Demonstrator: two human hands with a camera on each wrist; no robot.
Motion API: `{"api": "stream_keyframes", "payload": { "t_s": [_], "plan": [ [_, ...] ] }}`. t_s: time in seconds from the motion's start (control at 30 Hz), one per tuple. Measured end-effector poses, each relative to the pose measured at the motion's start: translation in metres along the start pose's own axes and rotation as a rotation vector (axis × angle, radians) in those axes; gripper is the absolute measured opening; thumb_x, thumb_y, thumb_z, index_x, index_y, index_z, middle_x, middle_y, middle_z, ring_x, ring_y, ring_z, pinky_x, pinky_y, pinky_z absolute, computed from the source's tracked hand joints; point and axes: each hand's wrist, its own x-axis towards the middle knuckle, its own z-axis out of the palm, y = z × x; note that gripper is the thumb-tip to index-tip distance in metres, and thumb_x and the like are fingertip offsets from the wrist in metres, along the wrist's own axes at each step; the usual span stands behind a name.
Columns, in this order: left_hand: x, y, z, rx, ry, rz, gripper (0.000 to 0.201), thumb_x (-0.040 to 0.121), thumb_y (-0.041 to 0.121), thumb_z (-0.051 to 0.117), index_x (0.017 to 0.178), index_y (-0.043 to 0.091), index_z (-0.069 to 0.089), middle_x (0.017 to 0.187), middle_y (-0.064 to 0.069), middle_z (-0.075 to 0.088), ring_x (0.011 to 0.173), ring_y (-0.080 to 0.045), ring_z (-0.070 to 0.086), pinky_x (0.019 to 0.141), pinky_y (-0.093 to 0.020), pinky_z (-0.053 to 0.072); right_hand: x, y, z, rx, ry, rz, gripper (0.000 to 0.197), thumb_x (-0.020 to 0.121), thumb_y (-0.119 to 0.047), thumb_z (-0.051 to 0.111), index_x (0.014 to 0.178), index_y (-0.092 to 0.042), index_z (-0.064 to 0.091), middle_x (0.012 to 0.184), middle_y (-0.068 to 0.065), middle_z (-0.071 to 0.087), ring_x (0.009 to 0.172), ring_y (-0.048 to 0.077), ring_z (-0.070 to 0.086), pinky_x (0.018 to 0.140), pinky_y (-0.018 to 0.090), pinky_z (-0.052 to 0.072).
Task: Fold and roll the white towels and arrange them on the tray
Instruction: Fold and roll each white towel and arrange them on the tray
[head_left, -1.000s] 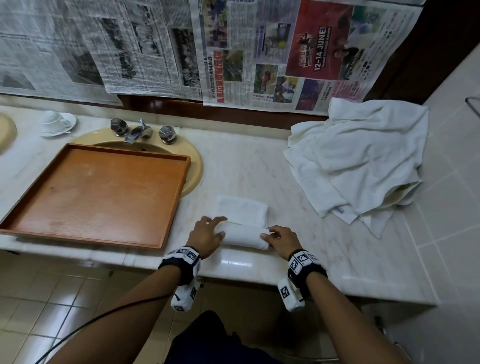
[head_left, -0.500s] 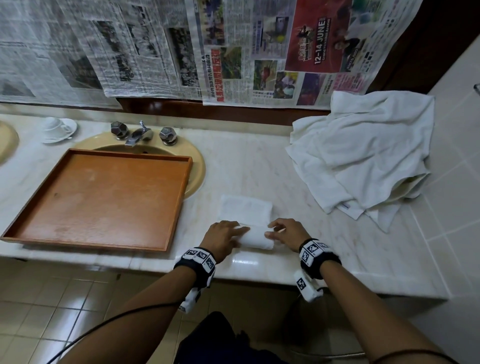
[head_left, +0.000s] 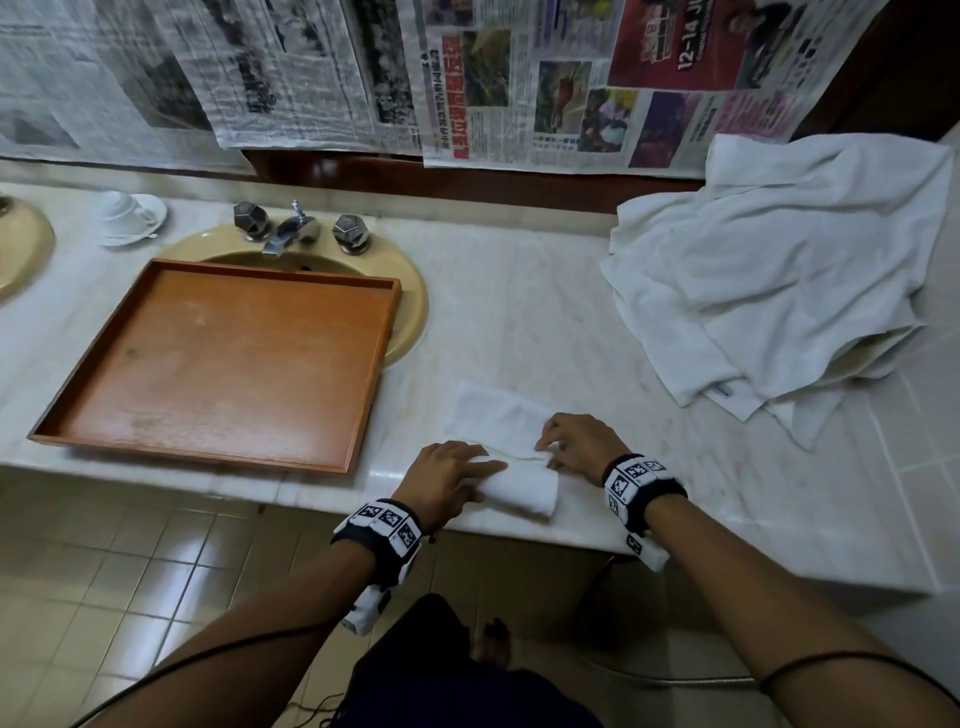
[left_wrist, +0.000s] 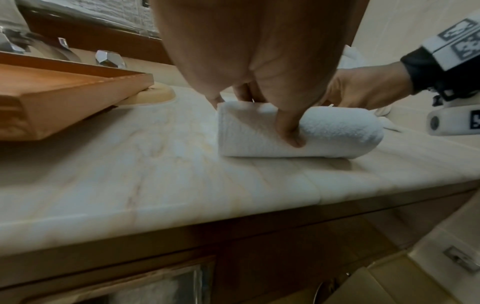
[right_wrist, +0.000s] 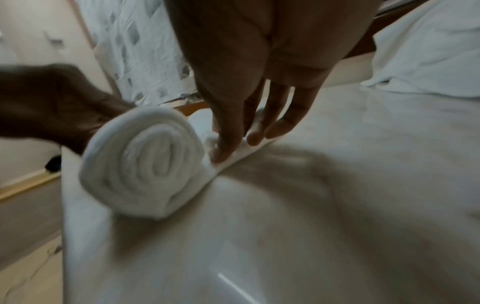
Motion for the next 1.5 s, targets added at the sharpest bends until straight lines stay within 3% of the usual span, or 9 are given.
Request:
{"api": "stream_keyframes", "payload": {
  "t_s": [0.1,0.27,0.53,0.63,0.8,1.0,1.17,1.4,1.5],
  "plan": [
    [0.0,0.0,-0.002,-0.004,-0.011,-0.002,0.048,0.081,0.036,0.065,0.13,0.039,0.061,0.13,0.006,0.061,0.117,-0.021,0.055,0.092,-0.038,0.042,0.008,0.006,-0.005,0.112,0.046,0.02,0.011,0.081,-0.021,0.075,0.089,-0.028,0.076,0.093,-0.013,0.072,0.082,0.008,0.065,0.08,0.035,0.053],
    [-0.001,0.0,-0.001,-0.023,0.008,-0.008,0.046,0.083,0.036,0.064,0.129,0.038,0.062,0.129,0.006,0.061,0.117,-0.021,0.055,0.092,-0.036,0.039,0.036,-0.009,-0.039,0.278,0.224,0.039,0.011,0.085,-0.021,0.074,0.095,-0.017,0.075,0.084,-0.004,0.072,0.065,0.002,0.06,0.072,0.025,0.049],
    [-0.002,0.003,-0.004,-0.063,0.01,-0.042,0.046,0.085,0.031,0.066,0.13,0.038,0.061,0.13,0.006,0.06,0.118,-0.019,0.052,0.095,-0.037,0.038,0.099,-0.003,-0.078,0.397,0.471,0.351,0.013,0.085,-0.022,0.071,0.089,-0.01,0.072,0.079,0.011,0.073,0.07,0.025,0.07,0.074,0.035,0.059],
    [-0.002,0.004,-0.004,-0.063,0.004,-0.05,0.046,0.085,0.031,0.066,0.131,0.039,0.06,0.131,0.007,0.059,0.119,-0.018,0.051,0.095,-0.035,0.036,0.108,0.008,-0.074,0.441,0.506,0.461,0.003,0.083,-0.018,0.071,0.086,-0.016,0.069,0.084,0.014,0.074,0.08,0.03,0.071,0.08,0.04,0.059],
    [-0.001,0.005,-0.006,-0.045,-0.012,-0.044,0.047,0.084,0.033,0.065,0.131,0.038,0.06,0.13,0.005,0.06,0.117,-0.019,0.053,0.093,-0.037,0.041,0.084,0.01,-0.06,0.384,0.498,0.417,0.028,0.087,-0.017,0.071,0.112,-0.007,0.064,0.112,0.011,0.068,0.104,0.028,0.063,0.088,0.03,0.048],
    [0.009,0.008,-0.016,-0.035,-0.079,-0.074,0.05,0.085,0.033,0.067,0.134,0.038,0.057,0.131,0.005,0.058,0.118,-0.021,0.052,0.093,-0.038,0.041,0.014,-0.026,-0.041,0.495,0.287,0.214,0.029,0.07,-0.025,0.087,0.092,-0.017,0.07,0.094,-0.005,0.07,0.068,0.005,0.057,0.069,0.014,0.044],
    [0.025,0.006,-0.029,-0.05,-0.274,-0.151,0.052,0.09,0.041,0.063,0.14,0.045,0.047,0.137,0.005,0.047,0.124,-0.018,0.042,0.1,-0.036,0.037,-0.038,-0.033,0.001,0.241,0.023,0.083,0.058,0.049,-0.054,0.09,0.096,-0.036,0.061,0.1,-0.017,0.057,0.088,0.003,0.052,0.077,0.023,0.047],
    [0.048,0.008,-0.029,-0.082,-0.331,-0.274,0.05,0.088,0.039,0.063,0.136,0.044,0.05,0.125,-0.002,0.038,0.122,-0.024,0.035,0.101,-0.046,0.039,-0.045,-0.025,0.017,0.216,0.166,0.058,0.051,0.071,-0.038,0.084,0.116,-0.022,0.067,0.112,-0.006,0.062,0.103,0.011,0.056,0.094,0.029,0.044],
    [0.044,0.013,-0.027,-0.084,-0.207,-0.272,0.047,0.088,0.04,0.062,0.133,0.04,0.049,0.127,0.002,0.044,0.12,-0.022,0.044,0.096,-0.044,0.042,-0.038,-0.022,0.015,0.261,0.16,0.082,0.047,0.077,-0.034,0.081,0.119,-0.017,0.069,0.115,-0.001,0.066,0.109,0.016,0.059,0.099,0.032,0.044]
  ]
}}
